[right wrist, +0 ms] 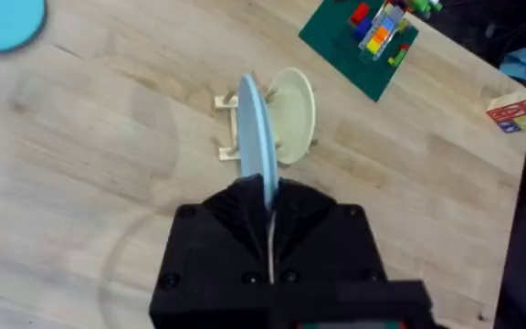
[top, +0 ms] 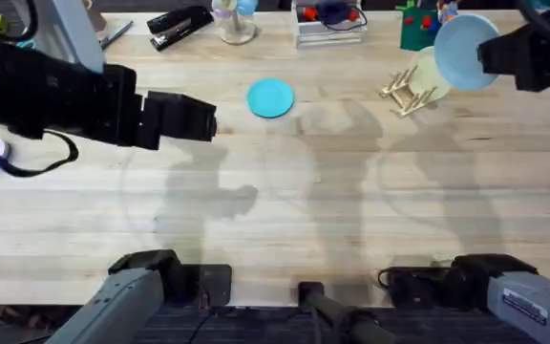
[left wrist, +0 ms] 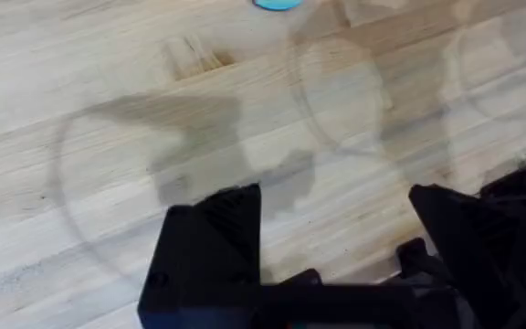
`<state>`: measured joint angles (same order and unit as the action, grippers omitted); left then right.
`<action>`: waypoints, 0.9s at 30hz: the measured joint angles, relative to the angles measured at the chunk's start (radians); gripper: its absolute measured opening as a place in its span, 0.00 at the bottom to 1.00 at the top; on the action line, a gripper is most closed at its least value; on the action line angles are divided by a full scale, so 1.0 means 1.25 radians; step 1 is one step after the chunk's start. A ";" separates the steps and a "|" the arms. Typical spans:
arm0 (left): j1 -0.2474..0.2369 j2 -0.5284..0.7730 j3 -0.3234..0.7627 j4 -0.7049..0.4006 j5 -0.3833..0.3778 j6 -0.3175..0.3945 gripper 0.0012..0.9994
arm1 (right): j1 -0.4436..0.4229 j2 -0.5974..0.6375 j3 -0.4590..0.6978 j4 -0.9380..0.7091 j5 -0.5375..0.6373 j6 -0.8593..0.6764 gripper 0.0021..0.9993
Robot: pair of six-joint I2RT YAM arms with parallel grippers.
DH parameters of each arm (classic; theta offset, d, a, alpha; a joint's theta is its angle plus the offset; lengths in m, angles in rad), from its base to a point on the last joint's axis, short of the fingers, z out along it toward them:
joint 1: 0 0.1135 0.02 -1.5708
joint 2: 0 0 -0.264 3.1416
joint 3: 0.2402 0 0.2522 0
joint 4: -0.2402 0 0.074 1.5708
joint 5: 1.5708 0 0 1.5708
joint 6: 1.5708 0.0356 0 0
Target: Pick up the plates from the table one by one and place each into a slot on the dish rack.
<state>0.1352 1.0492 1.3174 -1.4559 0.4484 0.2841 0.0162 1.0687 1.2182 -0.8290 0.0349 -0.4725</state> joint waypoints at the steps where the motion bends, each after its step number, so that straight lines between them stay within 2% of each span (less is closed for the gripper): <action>1: 0.000 0.000 0.000 0.000 0.000 0.000 0.99 | 0.000 0.000 0.000 0.005 0.000 0.000 0.03; 10: 0.000 0.000 0.000 -0.004 0.000 0.000 0.99 | -0.031 0.000 0.000 0.012 0.002 0.013 0.03; 20: 0.000 0.000 0.000 -0.158 -0.001 0.000 0.99 | -0.070 0.000 0.000 0.012 0.002 0.018 0.03; 27: 0.000 0.000 0.000 -0.154 -0.005 0.000 0.99 | -0.072 0.000 0.000 0.012 0.002 0.018 0.03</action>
<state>0.1352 1.0489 1.3174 -1.6489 0.4426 0.2844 -0.0734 1.0687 1.2182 -0.8143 0.0376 -0.4500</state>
